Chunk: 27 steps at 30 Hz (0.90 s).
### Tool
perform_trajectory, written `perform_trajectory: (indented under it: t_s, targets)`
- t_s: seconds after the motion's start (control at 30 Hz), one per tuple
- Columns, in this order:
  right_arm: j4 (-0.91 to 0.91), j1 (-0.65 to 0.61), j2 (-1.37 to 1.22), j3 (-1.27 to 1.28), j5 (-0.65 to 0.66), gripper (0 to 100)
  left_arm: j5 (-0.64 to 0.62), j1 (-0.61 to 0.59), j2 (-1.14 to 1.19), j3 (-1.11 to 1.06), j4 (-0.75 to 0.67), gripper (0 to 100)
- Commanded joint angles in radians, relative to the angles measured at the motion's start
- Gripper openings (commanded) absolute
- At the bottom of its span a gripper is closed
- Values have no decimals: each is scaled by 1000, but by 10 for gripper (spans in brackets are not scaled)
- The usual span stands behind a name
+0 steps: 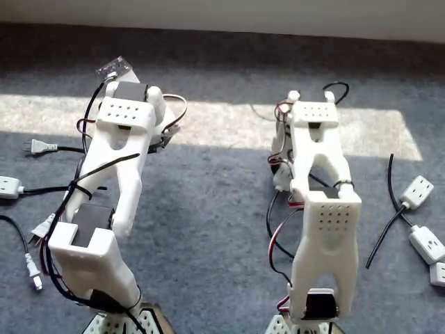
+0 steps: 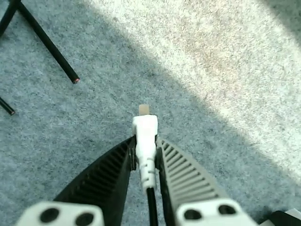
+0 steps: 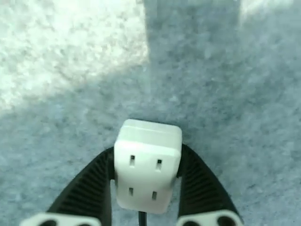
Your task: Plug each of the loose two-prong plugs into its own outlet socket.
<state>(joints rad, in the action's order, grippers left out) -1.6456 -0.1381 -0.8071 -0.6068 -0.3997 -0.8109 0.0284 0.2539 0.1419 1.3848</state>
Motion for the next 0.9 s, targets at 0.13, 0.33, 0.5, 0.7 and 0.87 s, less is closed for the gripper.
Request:
perform_trajectory:
  t_s: [0.13,0.33,0.5,0.7,0.87]
  targets:
    - [-8,-156,7,-137,-193,22,3,10,-12,7,-17,6]
    - [-8,-383,5,-171,-287,33,3,-28,-12,10,-43,6]
    - [97,-472,5,-171,-390,33,3,-67,-12,8,-77,6]
    - [163,-450,1,-160,-551,34,3,-67,-12,7,-78,6]
    - [194,-464,-42,-171,-617,111,3,-67,-12,7,-80,6]
